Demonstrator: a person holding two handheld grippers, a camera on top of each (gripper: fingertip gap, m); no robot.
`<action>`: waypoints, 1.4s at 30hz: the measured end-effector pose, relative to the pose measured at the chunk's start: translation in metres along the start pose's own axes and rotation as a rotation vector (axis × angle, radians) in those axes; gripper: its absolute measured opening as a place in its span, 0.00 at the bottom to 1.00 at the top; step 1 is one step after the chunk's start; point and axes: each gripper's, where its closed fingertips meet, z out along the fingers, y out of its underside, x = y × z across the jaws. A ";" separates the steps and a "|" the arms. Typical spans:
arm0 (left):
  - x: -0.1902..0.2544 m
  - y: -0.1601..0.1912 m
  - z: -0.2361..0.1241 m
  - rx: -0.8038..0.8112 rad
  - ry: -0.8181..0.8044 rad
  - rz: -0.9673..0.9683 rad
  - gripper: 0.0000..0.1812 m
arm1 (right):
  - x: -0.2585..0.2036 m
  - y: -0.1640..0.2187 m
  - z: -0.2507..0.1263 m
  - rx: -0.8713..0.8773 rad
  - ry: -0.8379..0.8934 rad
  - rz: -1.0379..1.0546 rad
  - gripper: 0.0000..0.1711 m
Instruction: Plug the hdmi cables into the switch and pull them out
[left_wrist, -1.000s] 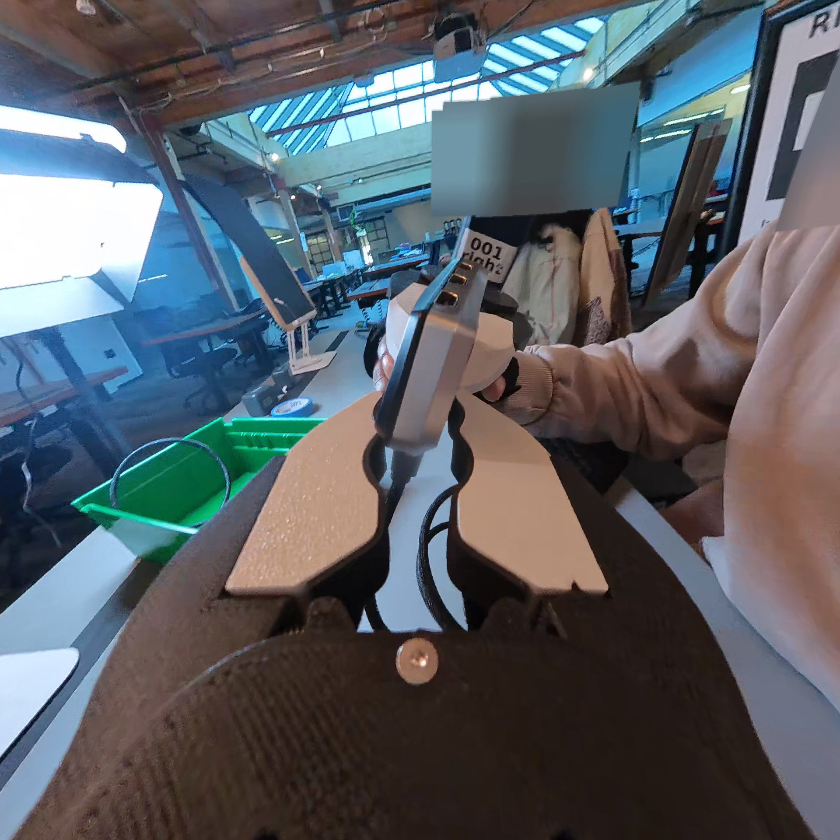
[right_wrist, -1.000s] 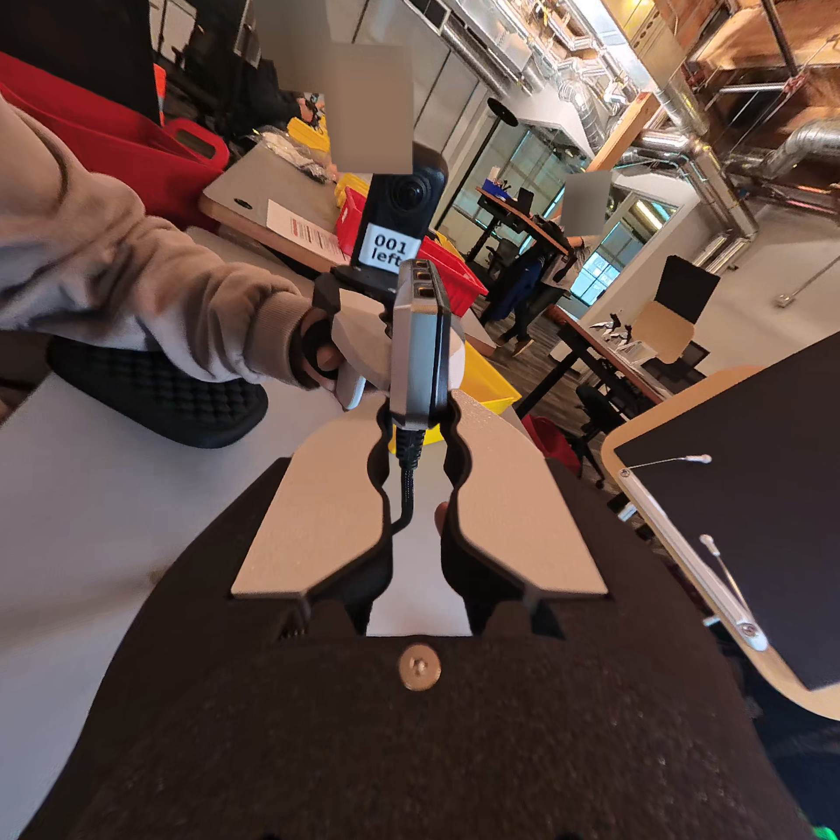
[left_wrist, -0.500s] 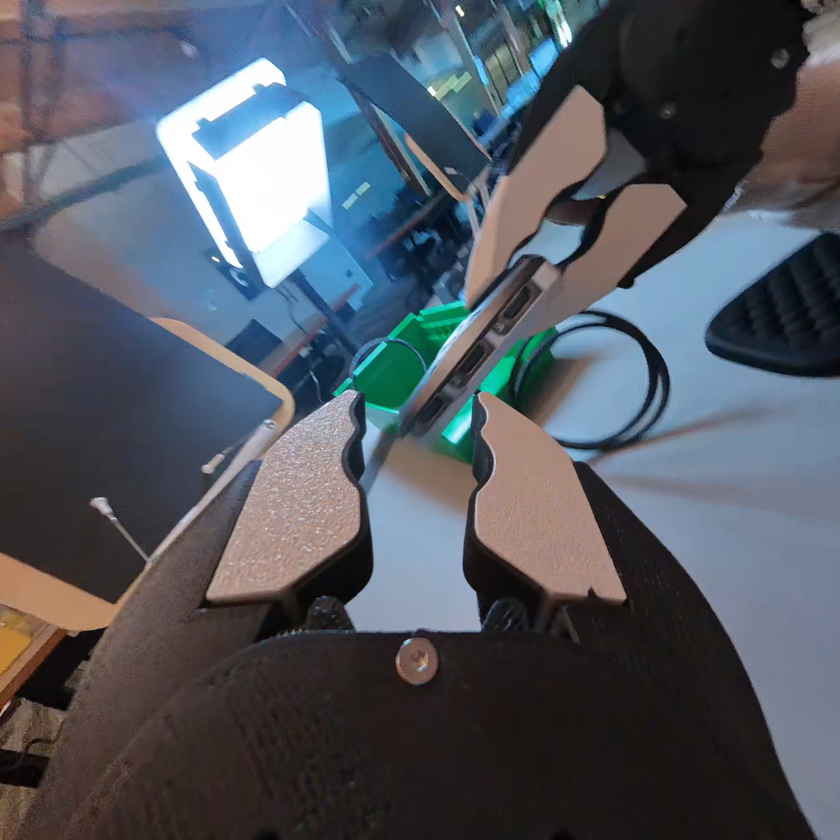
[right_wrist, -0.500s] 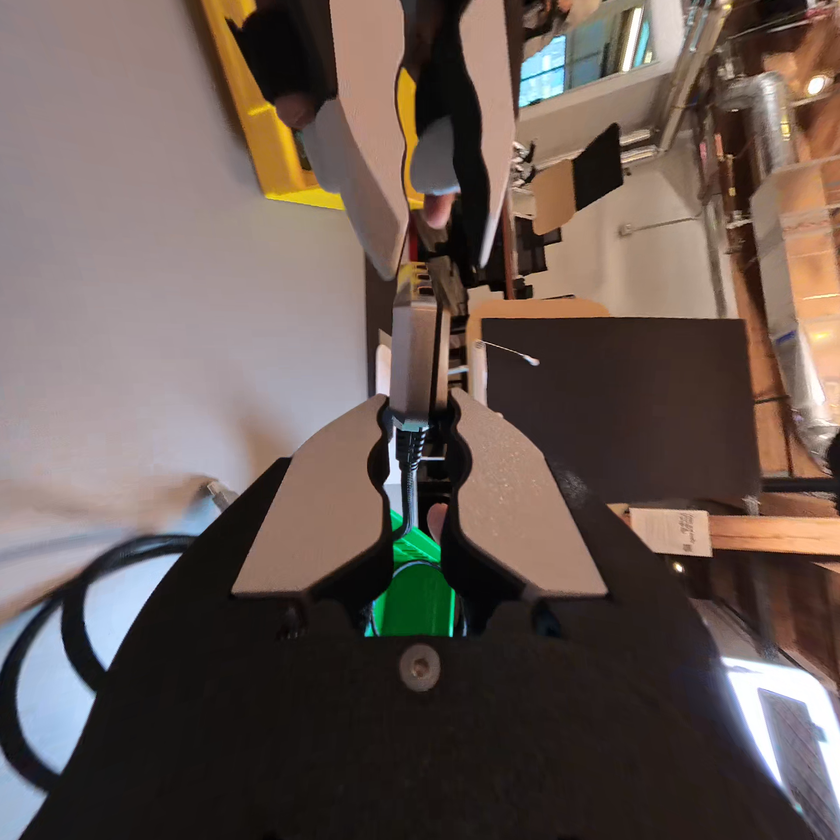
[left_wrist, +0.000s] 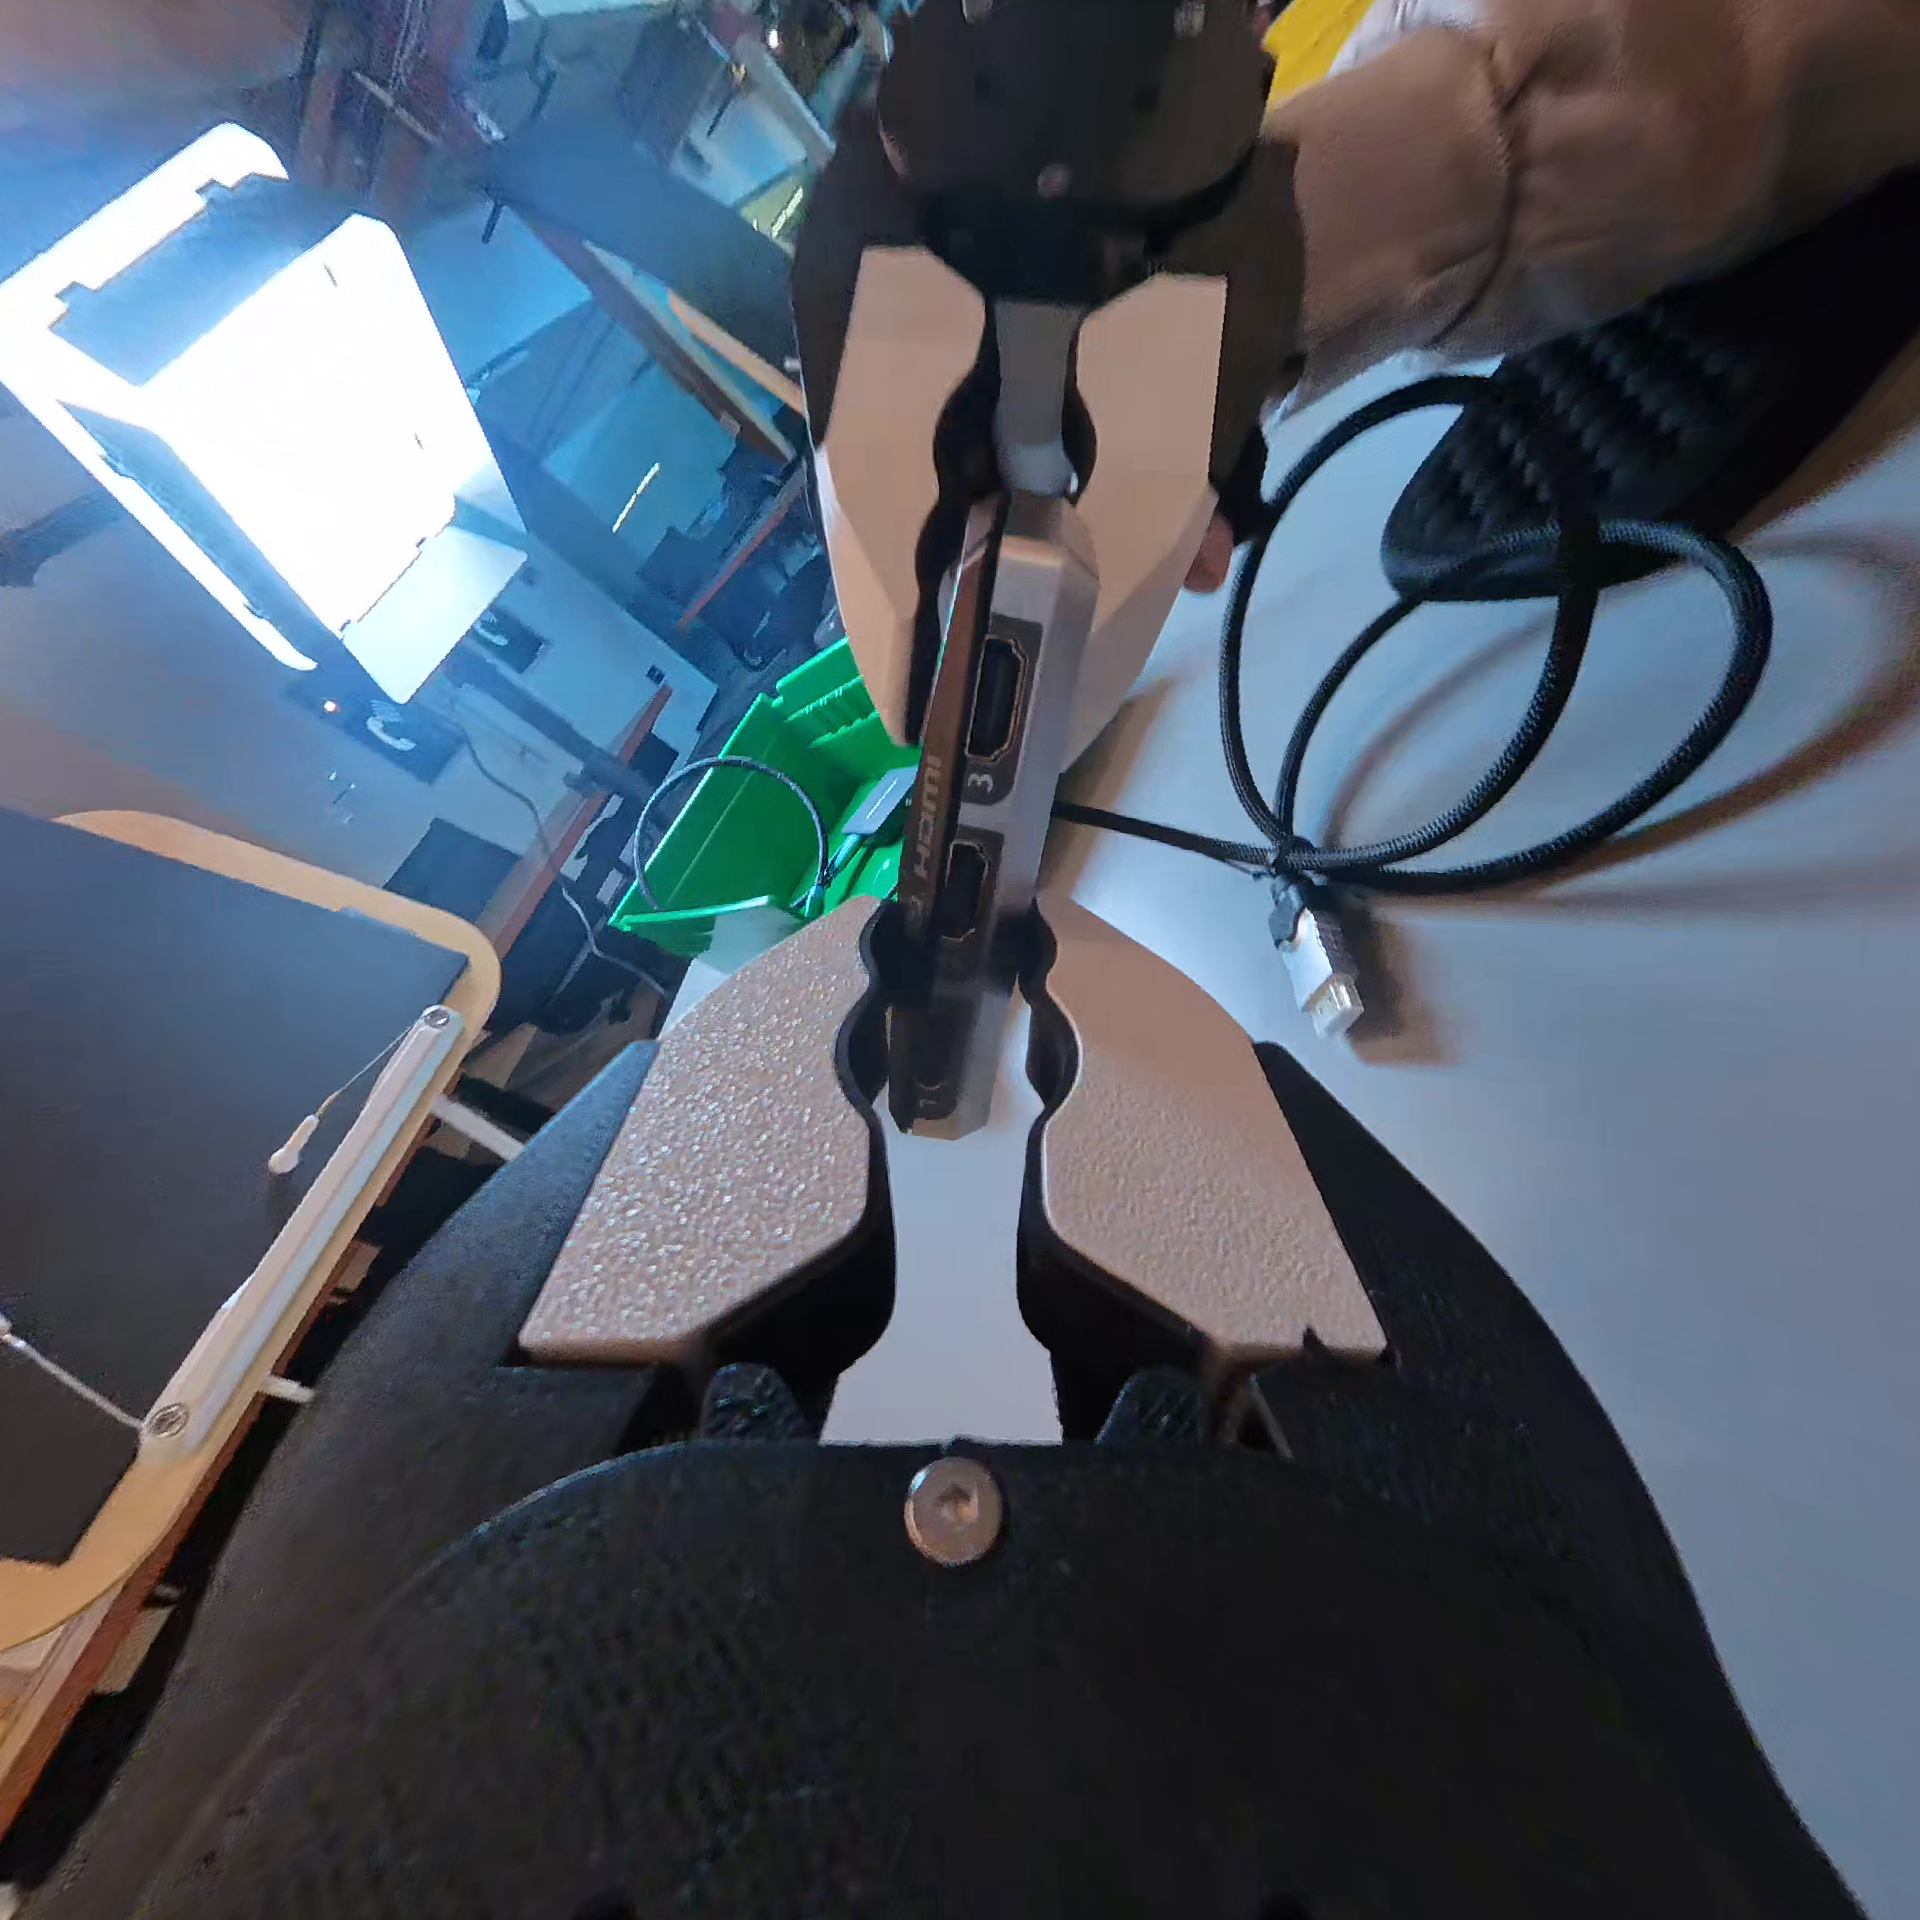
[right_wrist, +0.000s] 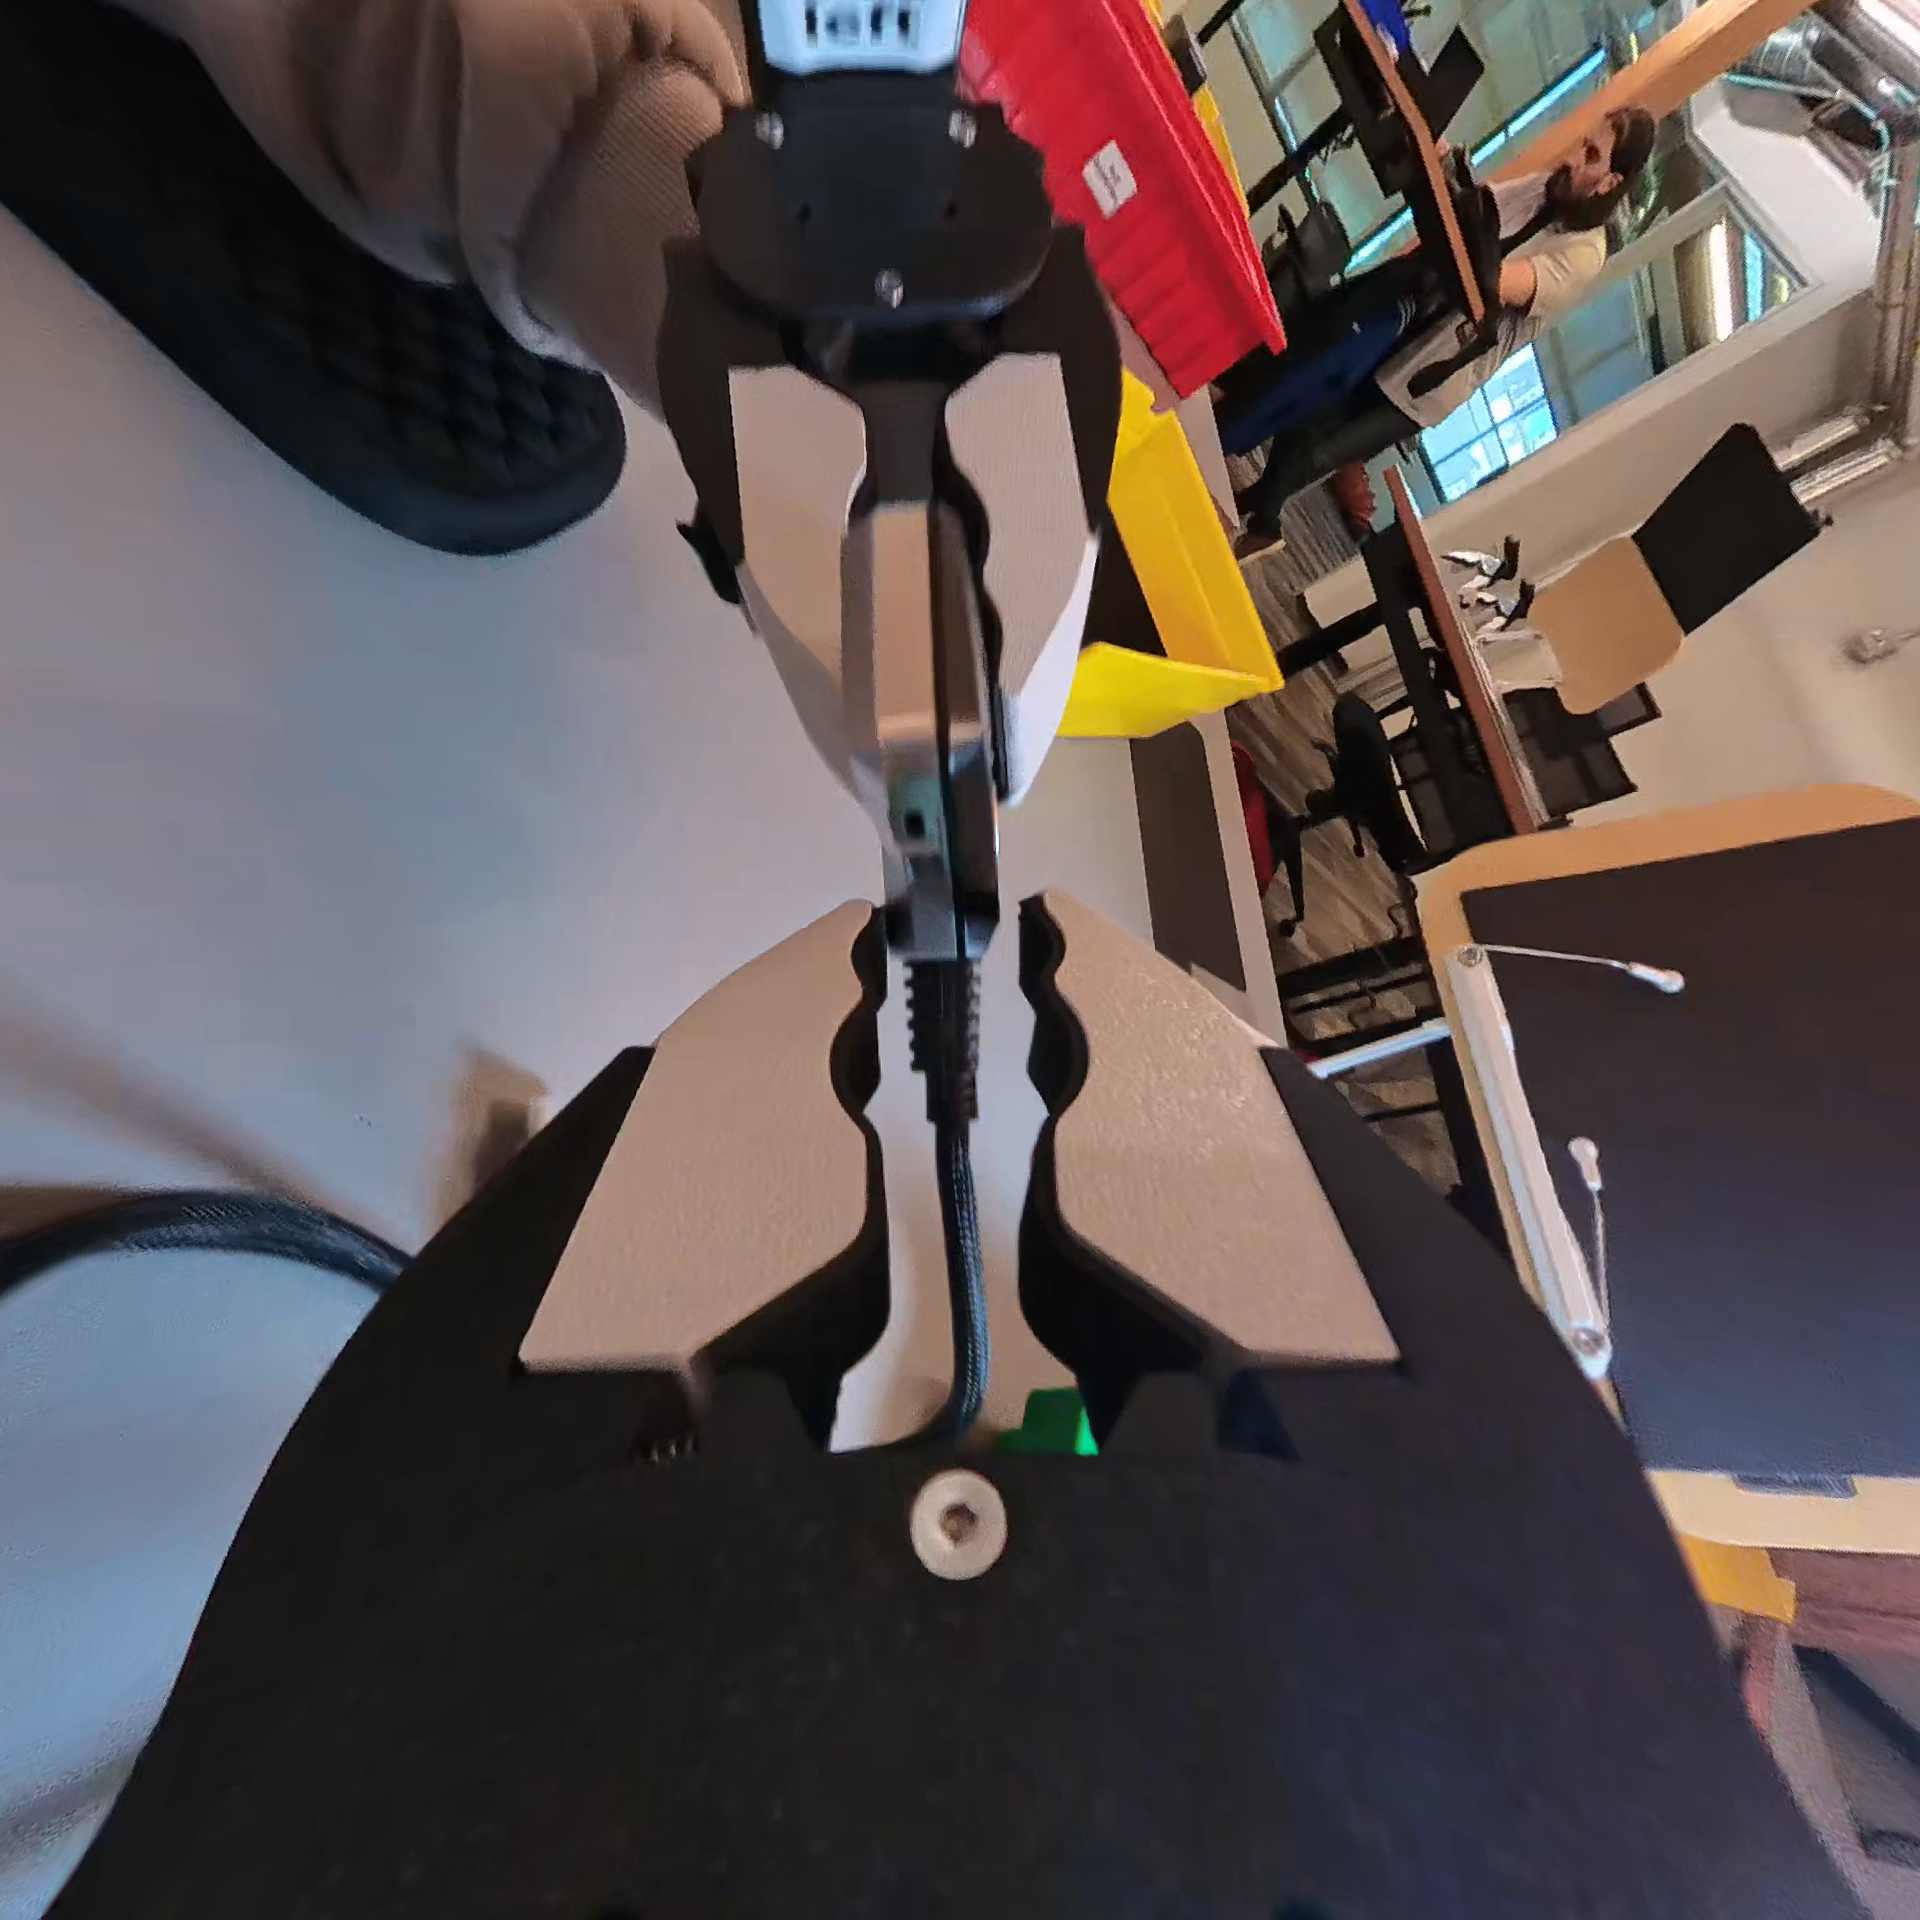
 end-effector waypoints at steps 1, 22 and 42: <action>0.000 -0.004 0.000 0.023 0.002 -0.010 0.12 | -0.001 0.005 0.001 -0.022 0.003 -0.015 0.15; 0.003 0.016 0.011 -0.056 -0.009 -0.122 0.15 | 0.002 0.025 0.016 -0.151 0.125 -0.127 0.13; -0.070 0.187 -0.187 -0.960 0.069 -0.722 0.24 | 0.049 0.054 -0.060 -0.161 0.337 0.018 0.13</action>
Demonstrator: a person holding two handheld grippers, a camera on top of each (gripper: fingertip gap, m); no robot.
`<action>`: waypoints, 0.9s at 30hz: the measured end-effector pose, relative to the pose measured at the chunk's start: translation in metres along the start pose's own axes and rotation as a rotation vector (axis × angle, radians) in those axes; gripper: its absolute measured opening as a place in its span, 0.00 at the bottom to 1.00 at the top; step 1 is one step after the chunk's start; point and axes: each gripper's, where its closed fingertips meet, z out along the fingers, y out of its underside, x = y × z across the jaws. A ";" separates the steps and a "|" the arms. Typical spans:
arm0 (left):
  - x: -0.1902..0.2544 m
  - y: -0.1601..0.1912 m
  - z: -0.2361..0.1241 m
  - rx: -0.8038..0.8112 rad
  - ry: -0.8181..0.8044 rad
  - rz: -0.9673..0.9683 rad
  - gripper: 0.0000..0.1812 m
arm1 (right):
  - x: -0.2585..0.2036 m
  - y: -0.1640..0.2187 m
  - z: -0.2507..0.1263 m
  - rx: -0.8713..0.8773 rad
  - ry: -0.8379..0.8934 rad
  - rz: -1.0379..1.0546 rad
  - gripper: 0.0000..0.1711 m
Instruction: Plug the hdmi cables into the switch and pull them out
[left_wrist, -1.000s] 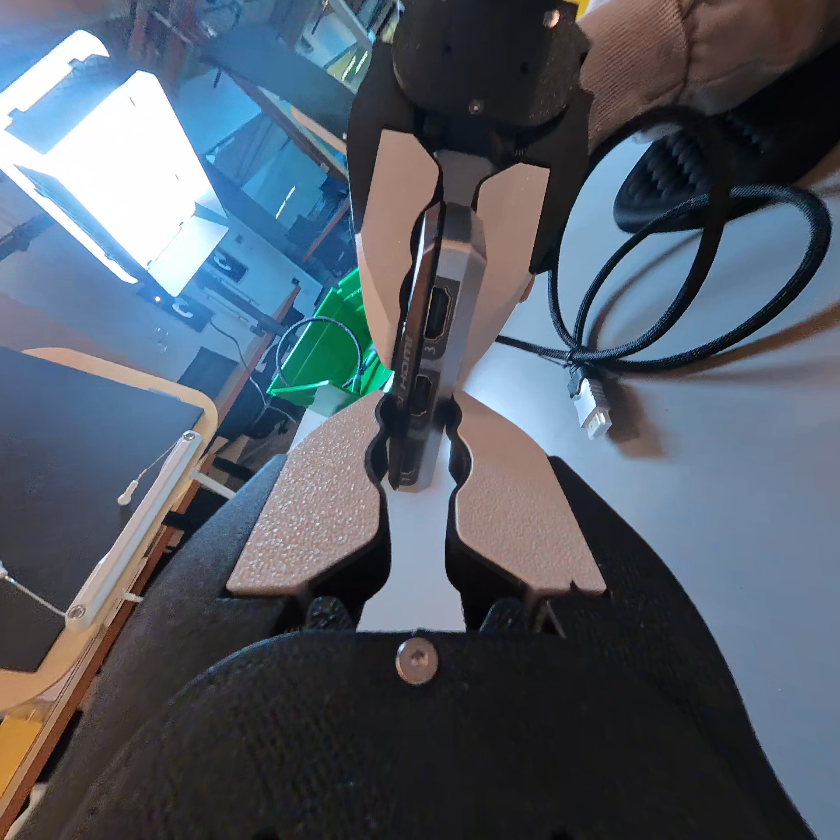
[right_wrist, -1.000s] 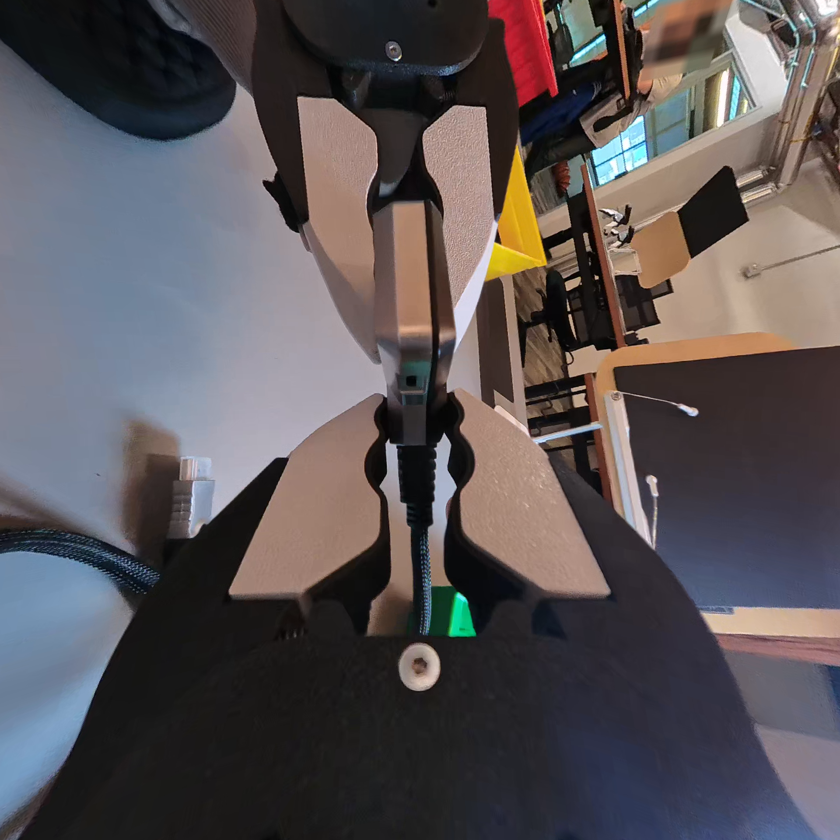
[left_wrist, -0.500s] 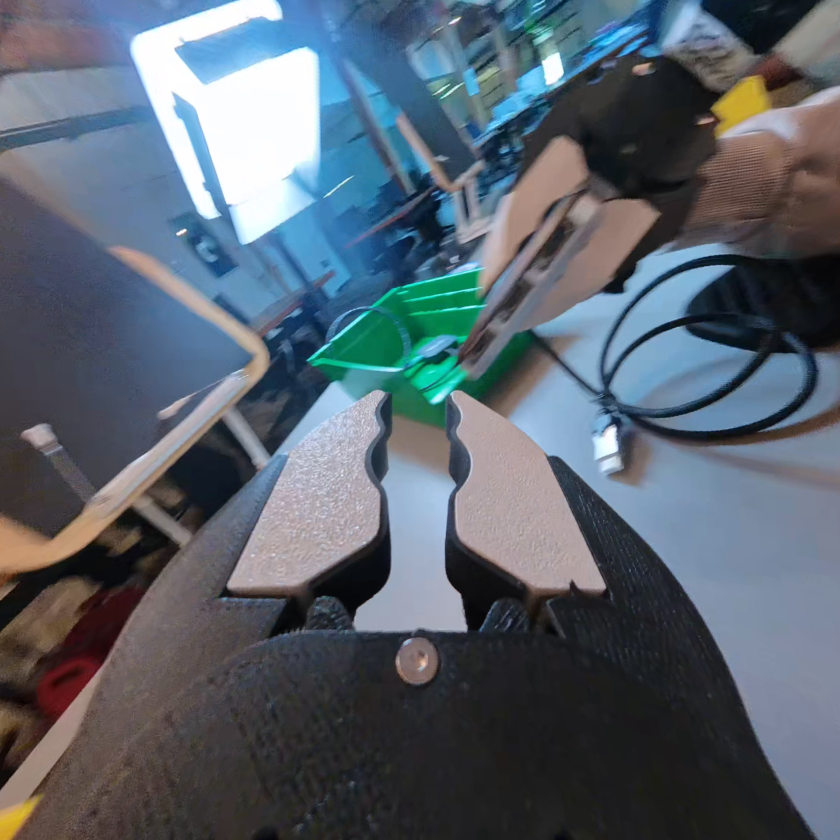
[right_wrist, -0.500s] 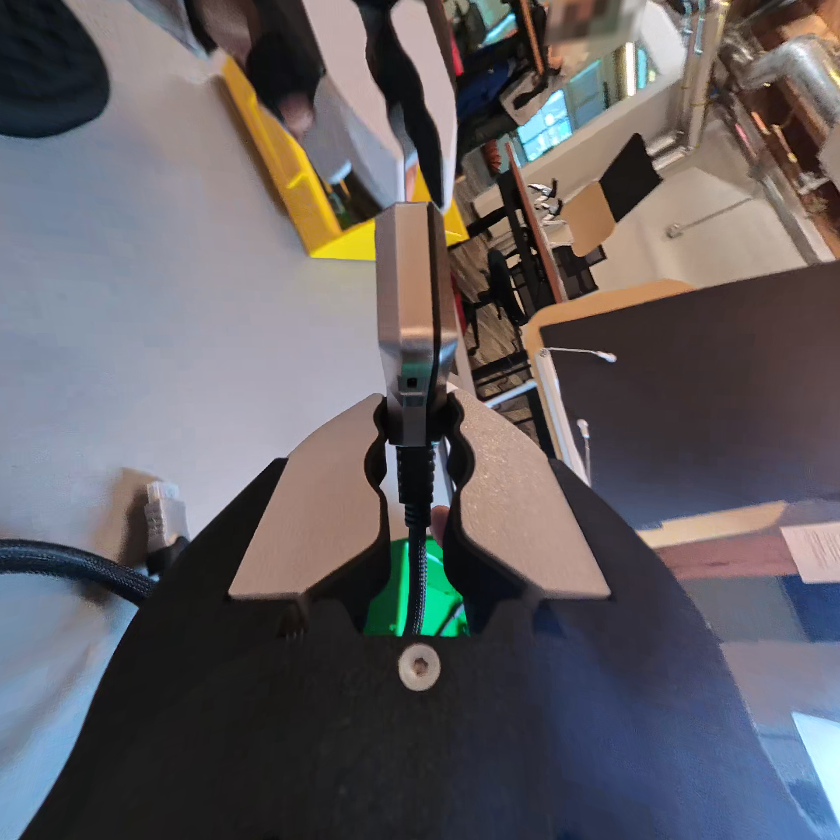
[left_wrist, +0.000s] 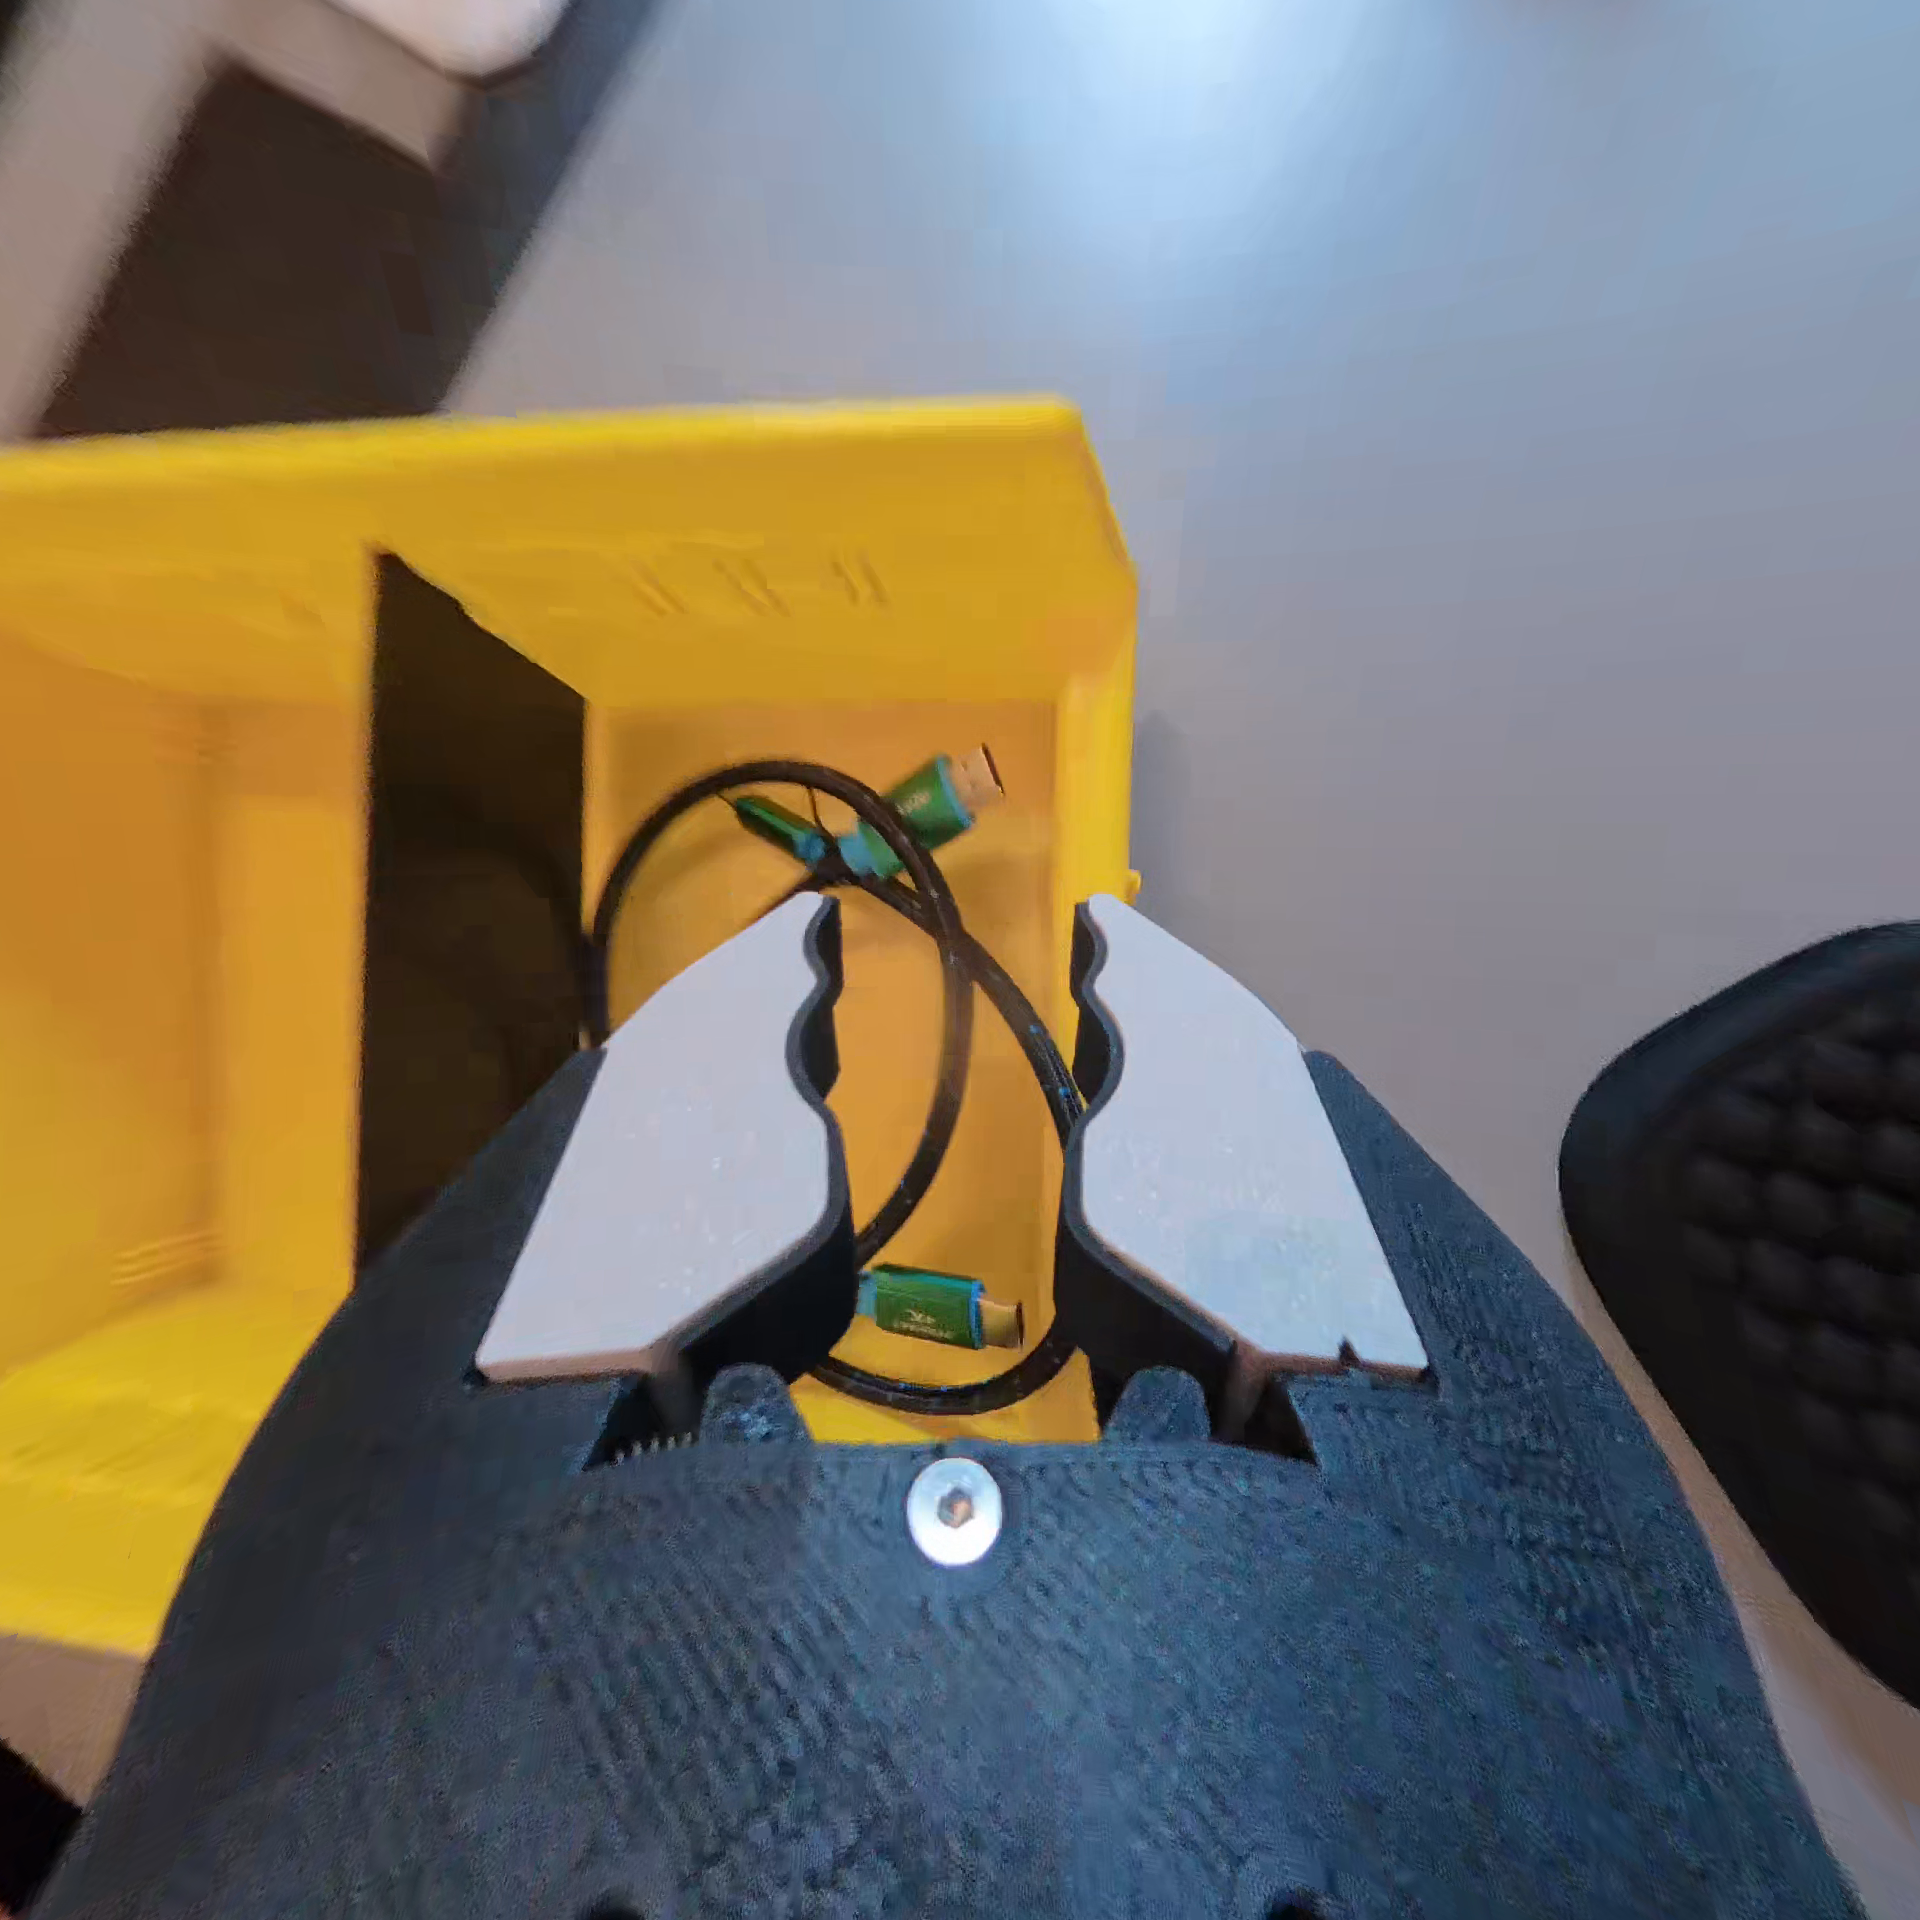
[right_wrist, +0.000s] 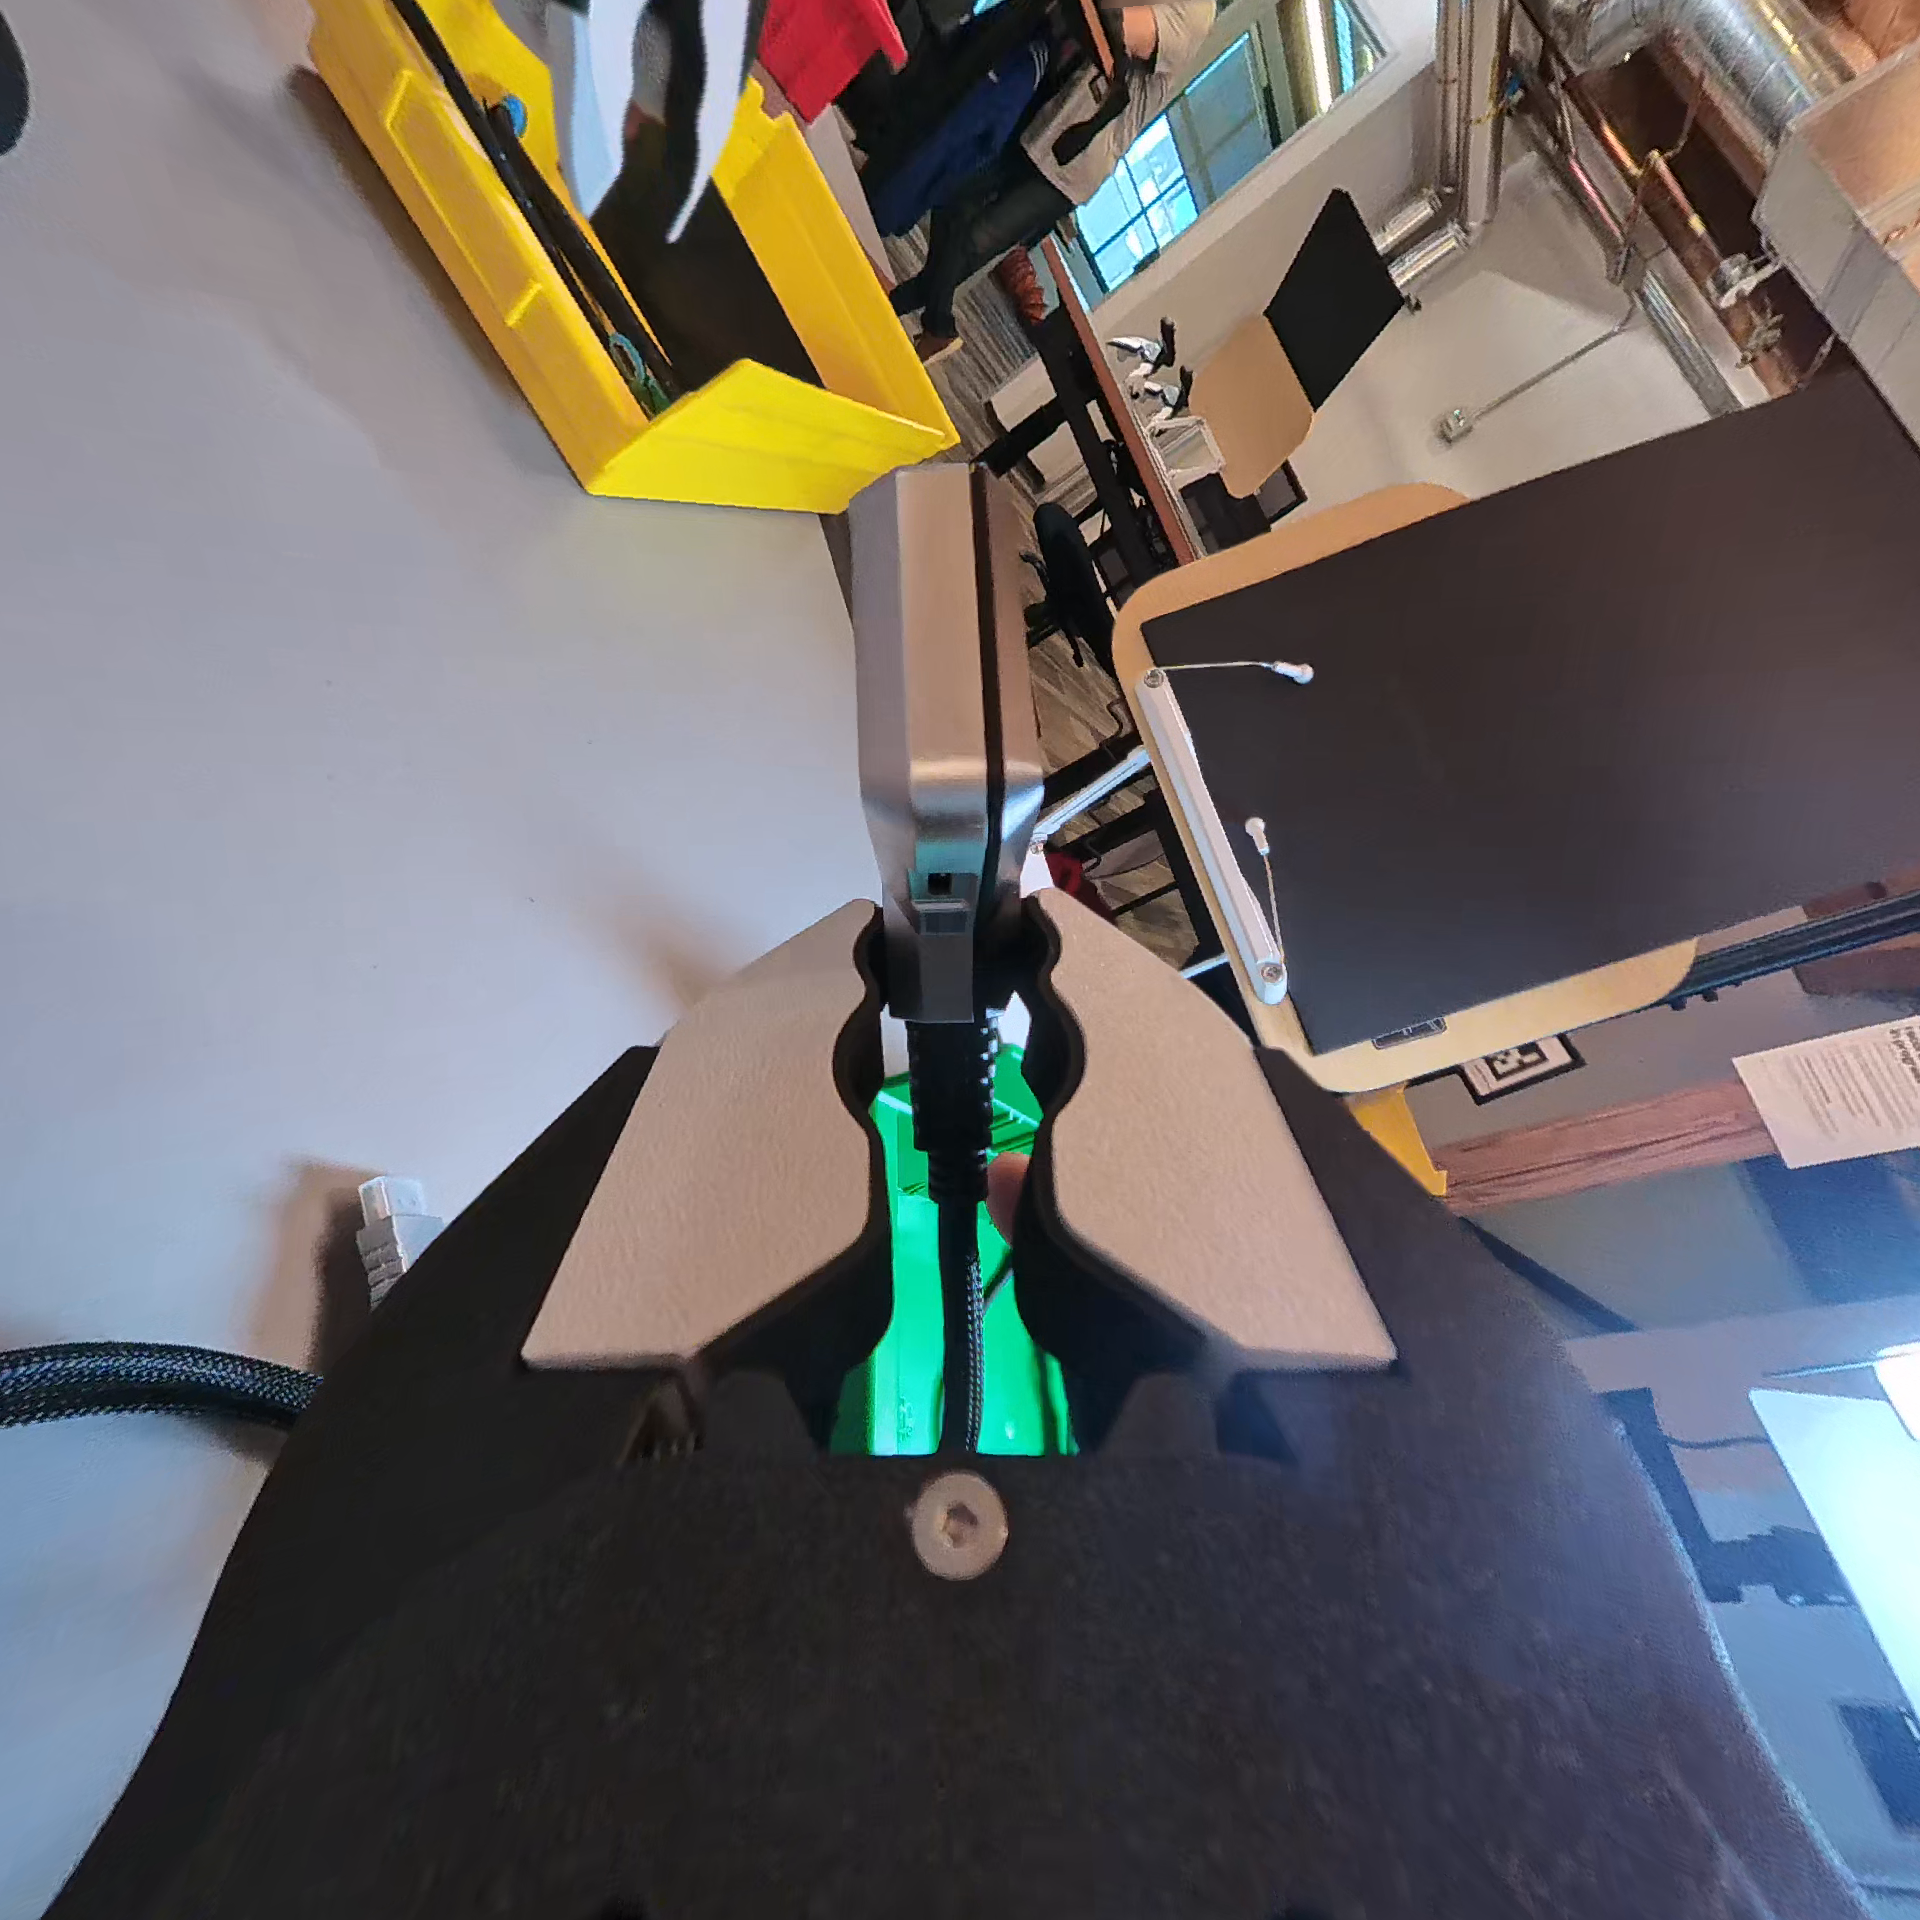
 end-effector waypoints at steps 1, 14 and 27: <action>0.000 0.010 0.008 -0.066 0.018 -0.005 0.23 | -0.001 -0.001 0.000 -0.003 0.000 -0.009 0.13; -0.016 -0.058 -0.094 0.189 -0.150 0.002 0.04 | 0.003 0.006 -0.005 0.007 0.011 0.035 0.13; 0.124 -0.163 -0.070 0.836 0.490 -0.275 0.04 | 0.004 0.002 -0.009 0.009 0.028 0.025 0.13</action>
